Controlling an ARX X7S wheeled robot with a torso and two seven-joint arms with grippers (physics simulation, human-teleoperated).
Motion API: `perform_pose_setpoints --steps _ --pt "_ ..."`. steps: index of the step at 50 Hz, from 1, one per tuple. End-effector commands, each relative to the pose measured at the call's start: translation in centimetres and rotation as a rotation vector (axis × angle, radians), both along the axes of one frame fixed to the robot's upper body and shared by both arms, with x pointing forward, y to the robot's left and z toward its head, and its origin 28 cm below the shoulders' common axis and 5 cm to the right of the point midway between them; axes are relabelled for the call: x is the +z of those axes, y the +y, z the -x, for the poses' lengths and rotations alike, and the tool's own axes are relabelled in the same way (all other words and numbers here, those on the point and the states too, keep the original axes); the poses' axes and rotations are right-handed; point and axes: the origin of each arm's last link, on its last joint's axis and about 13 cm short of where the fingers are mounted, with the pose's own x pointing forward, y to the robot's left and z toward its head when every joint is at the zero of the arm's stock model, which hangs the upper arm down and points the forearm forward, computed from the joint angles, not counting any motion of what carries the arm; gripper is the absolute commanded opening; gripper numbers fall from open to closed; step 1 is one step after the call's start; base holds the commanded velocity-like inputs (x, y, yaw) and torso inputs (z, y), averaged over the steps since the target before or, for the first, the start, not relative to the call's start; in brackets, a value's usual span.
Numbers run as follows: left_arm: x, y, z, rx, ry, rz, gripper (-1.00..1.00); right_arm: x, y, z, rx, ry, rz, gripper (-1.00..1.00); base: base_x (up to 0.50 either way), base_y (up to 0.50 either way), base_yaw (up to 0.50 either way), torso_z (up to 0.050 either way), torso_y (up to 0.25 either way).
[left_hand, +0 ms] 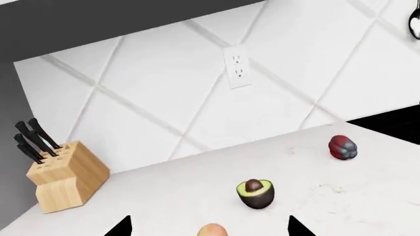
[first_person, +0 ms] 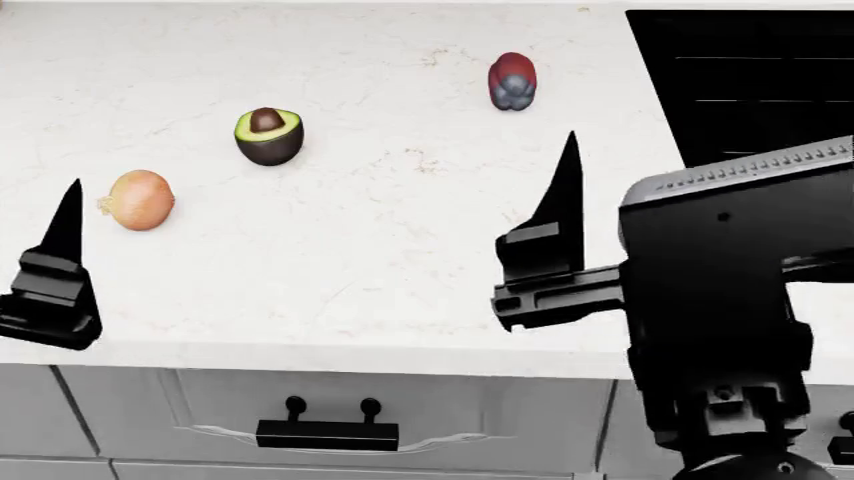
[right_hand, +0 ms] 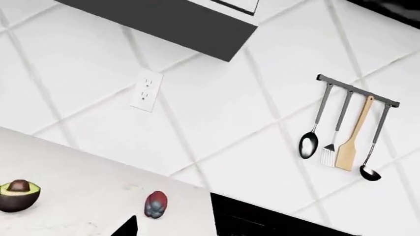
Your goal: Place the avocado, onion, tomato and bell pepper on the cutting board.
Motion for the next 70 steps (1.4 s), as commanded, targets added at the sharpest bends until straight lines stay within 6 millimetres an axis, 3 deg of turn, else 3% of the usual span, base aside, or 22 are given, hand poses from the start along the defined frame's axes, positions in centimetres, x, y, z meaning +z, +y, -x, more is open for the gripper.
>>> perform_pose_setpoints --steps 1,12,25,44,70 --pt "5.0 1.8 -1.2 -0.003 -0.027 0.035 1.0 5.1 -1.1 -1.7 -0.001 -0.047 0.002 1.0 0.0 0.0 0.0 0.0 0.0" --pt "10.1 2.6 -3.8 -0.03 -0.011 0.038 1.0 10.1 -2.5 -4.7 0.015 -0.004 -0.026 1.0 0.0 0.0 0.0 0.0 0.0" --pt "13.8 2.8 -5.5 -0.067 0.033 0.055 1.0 14.3 -2.9 -7.2 0.012 0.02 -0.034 1.0 0.02 0.0 0.0 0.0 0.0" --pt "14.5 2.8 -4.8 -0.078 0.035 0.062 1.0 15.5 -2.5 -7.8 0.014 0.032 0.001 1.0 0.5 0.0 0.0 0.0 0.0" --pt "15.0 2.8 -3.2 -0.135 0.06 0.092 1.0 14.6 -2.8 -7.6 0.019 0.06 0.004 1.0 0.5 0.0 0.0 0.0 0.001"
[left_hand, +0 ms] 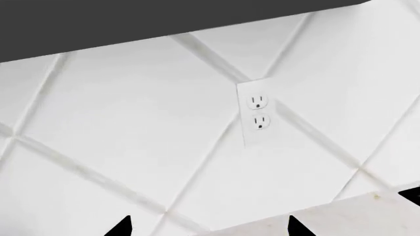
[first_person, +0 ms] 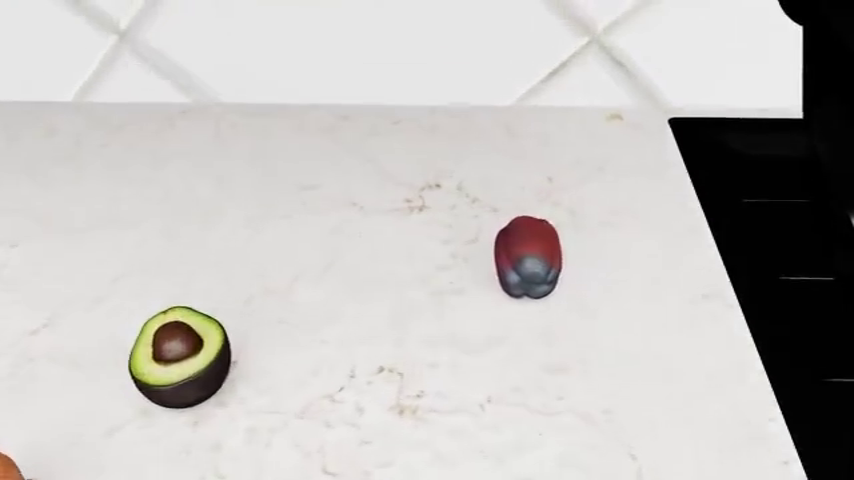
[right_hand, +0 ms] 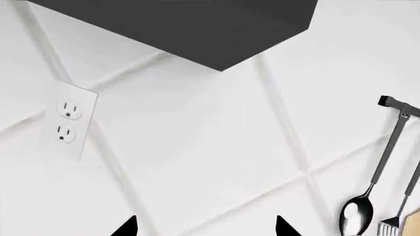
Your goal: Place the avocado, onion, tomato and bell pepper on the cutting board.
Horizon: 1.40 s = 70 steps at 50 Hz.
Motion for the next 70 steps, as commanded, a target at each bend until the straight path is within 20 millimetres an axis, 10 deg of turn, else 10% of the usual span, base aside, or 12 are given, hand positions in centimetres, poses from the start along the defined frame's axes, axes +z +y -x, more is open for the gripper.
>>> perform_pose_setpoints --steps 1,70 --pt "0.3 -0.3 0.5 -0.038 -0.015 0.037 1.0 -0.2 0.3 0.1 0.046 -0.01 -0.01 1.0 0.5 0.0 0.0 0.0 0.0" --pt "0.8 -0.1 1.1 -0.026 -0.016 0.02 1.0 -7.3 1.2 2.4 0.281 0.679 -0.172 1.0 0.07 0.0 0.0 0.0 0.0"
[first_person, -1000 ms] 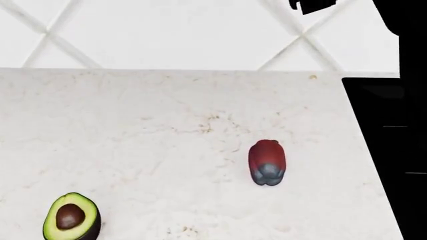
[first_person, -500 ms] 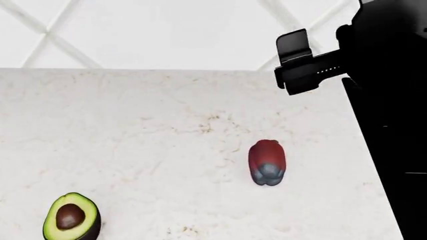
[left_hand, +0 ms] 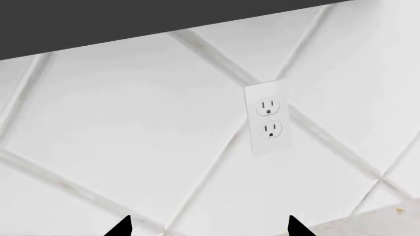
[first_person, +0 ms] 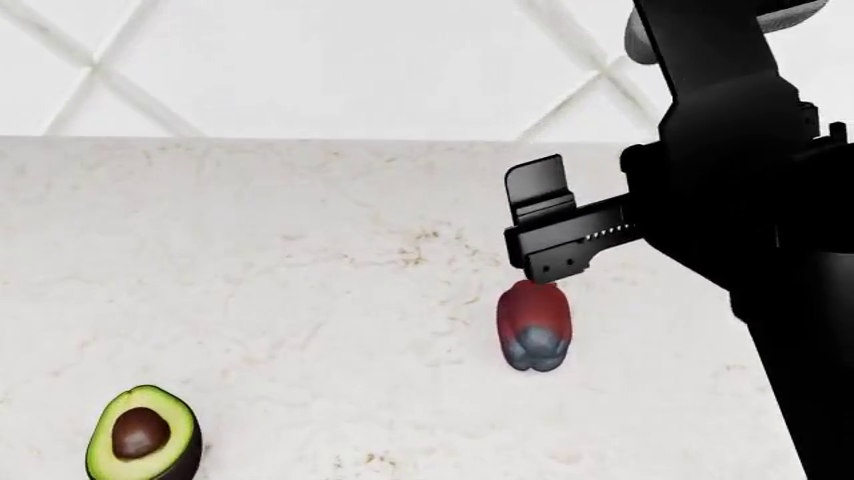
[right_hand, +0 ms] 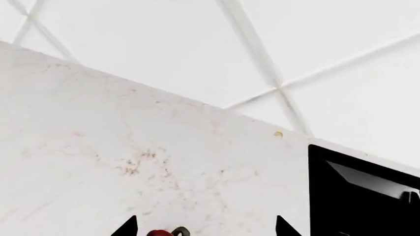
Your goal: Place the avocado, onion, tomato and bell pepper on the cutting board.
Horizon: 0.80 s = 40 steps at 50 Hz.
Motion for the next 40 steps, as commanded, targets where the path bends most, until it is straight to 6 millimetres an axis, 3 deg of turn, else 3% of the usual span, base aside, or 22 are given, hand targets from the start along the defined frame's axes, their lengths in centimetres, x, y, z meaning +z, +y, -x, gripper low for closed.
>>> perform_pose_setpoints --steps 1,12,40 --pt "0.3 -0.2 0.0 -0.025 -0.024 0.028 1.0 -0.1 0.7 0.3 0.072 0.038 -0.075 1.0 0.0 0.0 0.0 0.0 0.0" --pt "0.4 -0.3 0.0 -0.028 -0.025 0.028 1.0 -0.7 0.6 0.4 0.082 0.057 -0.063 1.0 0.0 0.0 0.0 0.0 0.0" --pt "0.1 -0.1 0.2 -0.012 -0.036 0.024 1.0 -5.1 0.8 -1.1 0.077 0.118 -0.113 1.0 0.0 0.0 0.0 0.0 0.0"
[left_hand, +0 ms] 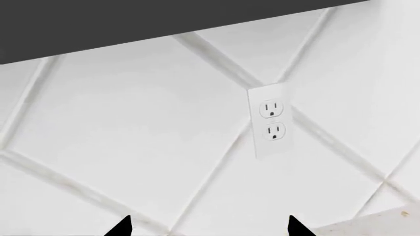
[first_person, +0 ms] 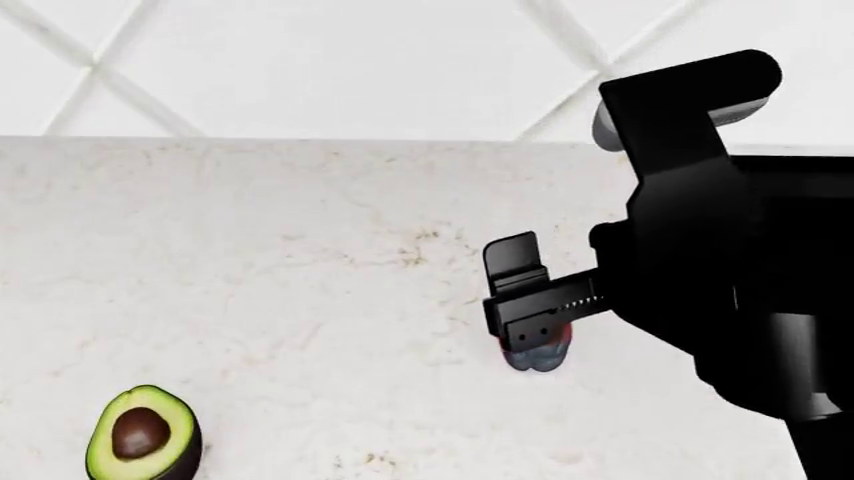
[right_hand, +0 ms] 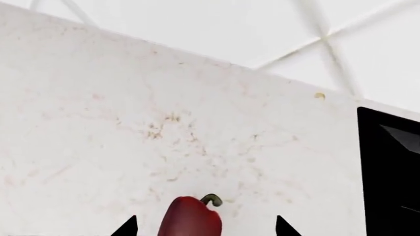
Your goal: Place the avocado, onion, tomato and bell pepper on the cutting board.
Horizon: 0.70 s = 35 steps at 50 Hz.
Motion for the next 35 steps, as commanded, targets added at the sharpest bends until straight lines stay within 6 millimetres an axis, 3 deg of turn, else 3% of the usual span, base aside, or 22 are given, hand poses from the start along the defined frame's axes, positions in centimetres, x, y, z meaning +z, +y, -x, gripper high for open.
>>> perform_pose_setpoints --steps 1,35 --pt "0.0 -0.2 0.1 -0.023 -0.025 0.026 1.0 -1.4 0.5 -0.6 0.024 -0.001 -0.069 1.0 0.0 0.0 0.0 0.0 0.0" --pt "0.3 0.0 0.0 -0.019 -0.03 0.025 1.0 -4.5 0.9 -2.7 0.021 0.059 -0.117 1.0 0.0 0.0 0.0 0.0 0.0"
